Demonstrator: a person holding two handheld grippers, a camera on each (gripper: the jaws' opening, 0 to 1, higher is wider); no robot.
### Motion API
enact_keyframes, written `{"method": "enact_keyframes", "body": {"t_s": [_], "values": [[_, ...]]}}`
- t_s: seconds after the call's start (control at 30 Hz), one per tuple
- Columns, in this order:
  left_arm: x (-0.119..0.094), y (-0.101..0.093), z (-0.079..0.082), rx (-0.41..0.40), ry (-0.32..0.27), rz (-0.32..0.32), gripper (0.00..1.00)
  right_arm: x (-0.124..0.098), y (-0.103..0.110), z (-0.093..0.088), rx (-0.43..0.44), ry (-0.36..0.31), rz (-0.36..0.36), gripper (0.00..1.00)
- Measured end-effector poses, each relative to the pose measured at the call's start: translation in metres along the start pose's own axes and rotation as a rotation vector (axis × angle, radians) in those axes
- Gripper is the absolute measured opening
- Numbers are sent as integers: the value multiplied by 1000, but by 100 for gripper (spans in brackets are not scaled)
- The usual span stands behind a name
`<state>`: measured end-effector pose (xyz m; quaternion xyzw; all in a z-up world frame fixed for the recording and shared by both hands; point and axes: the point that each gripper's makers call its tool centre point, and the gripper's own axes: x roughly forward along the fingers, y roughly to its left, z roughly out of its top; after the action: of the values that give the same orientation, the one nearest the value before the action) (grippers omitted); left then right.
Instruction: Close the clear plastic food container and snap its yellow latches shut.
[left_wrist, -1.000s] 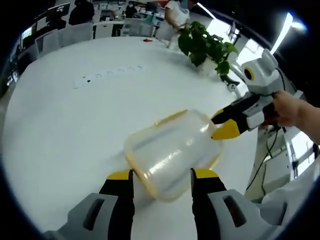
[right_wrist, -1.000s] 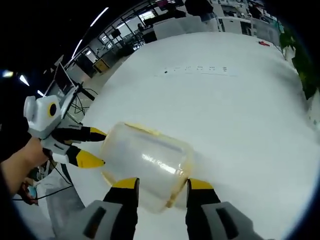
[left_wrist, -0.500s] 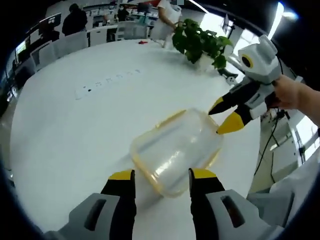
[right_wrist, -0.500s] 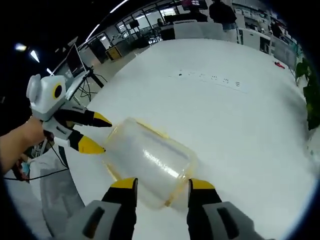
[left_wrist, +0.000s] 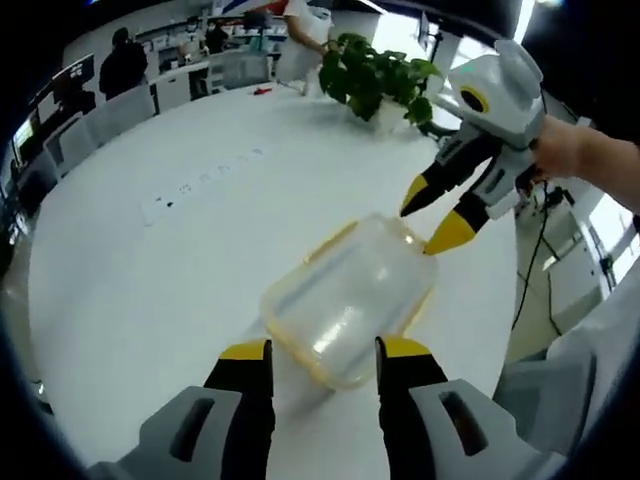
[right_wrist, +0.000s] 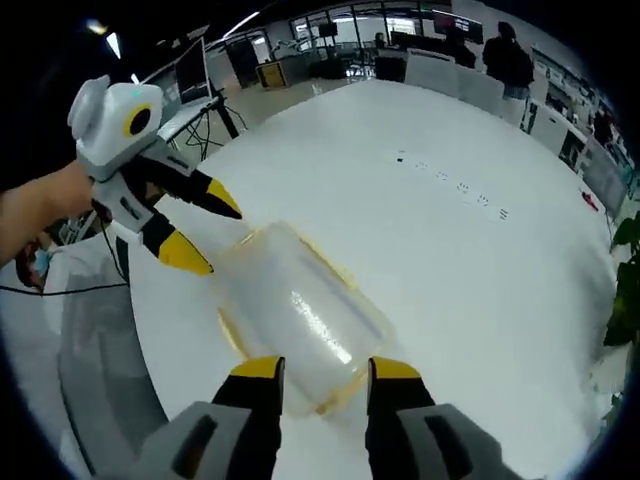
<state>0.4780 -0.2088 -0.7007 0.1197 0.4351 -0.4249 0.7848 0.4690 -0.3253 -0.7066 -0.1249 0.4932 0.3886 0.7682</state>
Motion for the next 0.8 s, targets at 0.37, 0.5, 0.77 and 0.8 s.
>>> {"method": "enact_keyframes", "body": {"t_s": [0.37, 0.5, 0.77, 0.8], "values": [[0, -10, 12, 92, 4, -49, 36, 7, 7, 6, -153, 24, 18, 27], [2, -11, 16, 126, 4, -59, 35, 9, 10, 11, -189, 20, 26, 26], [7, -16, 21, 195, 0, -61, 30, 15, 16, 15, -259, 34, 55, 23], [8, -17, 22, 210, 4, -62, 30, 16, 17, 17, -267, 27, 58, 23]]}}
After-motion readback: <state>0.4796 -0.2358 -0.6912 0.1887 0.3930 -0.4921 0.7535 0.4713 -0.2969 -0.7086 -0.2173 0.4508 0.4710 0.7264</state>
